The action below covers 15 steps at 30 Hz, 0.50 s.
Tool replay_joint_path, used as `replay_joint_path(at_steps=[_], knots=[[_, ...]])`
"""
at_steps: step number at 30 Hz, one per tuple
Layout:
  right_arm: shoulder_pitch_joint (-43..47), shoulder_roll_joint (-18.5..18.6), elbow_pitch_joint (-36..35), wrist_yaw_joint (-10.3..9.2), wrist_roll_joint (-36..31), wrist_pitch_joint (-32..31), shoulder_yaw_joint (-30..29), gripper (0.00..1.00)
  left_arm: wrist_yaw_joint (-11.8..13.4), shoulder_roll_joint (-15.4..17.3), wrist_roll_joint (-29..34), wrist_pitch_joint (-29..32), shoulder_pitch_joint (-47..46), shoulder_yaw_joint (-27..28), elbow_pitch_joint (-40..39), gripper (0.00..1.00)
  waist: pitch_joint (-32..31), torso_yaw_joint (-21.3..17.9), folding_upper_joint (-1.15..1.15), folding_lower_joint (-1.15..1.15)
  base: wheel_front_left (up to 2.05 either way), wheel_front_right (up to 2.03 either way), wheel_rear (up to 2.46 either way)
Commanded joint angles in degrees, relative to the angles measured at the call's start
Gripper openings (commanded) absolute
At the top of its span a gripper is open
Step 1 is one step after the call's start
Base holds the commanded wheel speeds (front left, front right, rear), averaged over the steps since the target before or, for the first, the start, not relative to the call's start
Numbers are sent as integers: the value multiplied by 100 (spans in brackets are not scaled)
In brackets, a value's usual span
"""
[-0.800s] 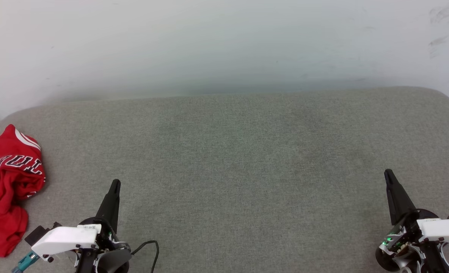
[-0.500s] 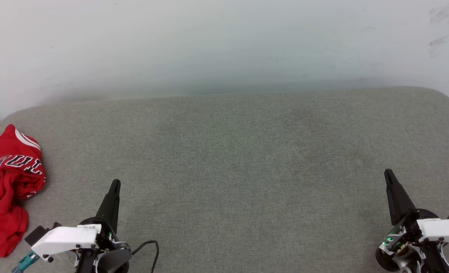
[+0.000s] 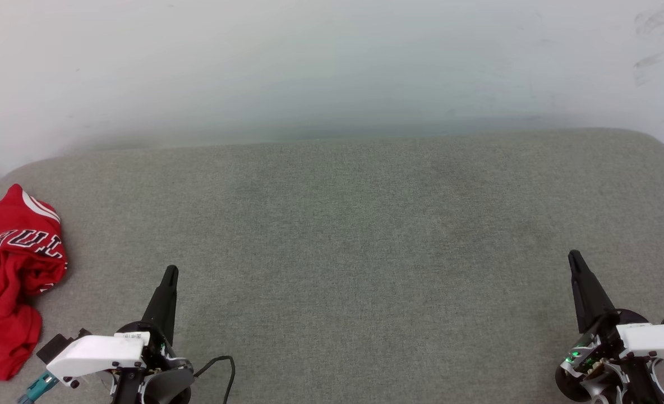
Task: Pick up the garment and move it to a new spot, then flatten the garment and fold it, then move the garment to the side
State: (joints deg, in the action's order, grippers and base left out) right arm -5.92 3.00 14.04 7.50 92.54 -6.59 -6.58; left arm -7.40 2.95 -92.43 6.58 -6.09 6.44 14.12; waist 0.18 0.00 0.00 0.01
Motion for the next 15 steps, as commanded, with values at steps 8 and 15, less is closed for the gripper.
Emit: replay_joint_path(at_steps=[8, 15], knots=[[-61, -22, 4, -2, -27, -6, 3, 0, -16, -10, 13, 12, -38, 23, -1, 0, 0, 0, 0, -1, 0, 0, 0], [168, -4, 174, -2, -4, 14, 18, 100, 2, -18, 2, -17, 160, -35, 176, 100, 2, 0, 0, 0, 0, 0, 0]])
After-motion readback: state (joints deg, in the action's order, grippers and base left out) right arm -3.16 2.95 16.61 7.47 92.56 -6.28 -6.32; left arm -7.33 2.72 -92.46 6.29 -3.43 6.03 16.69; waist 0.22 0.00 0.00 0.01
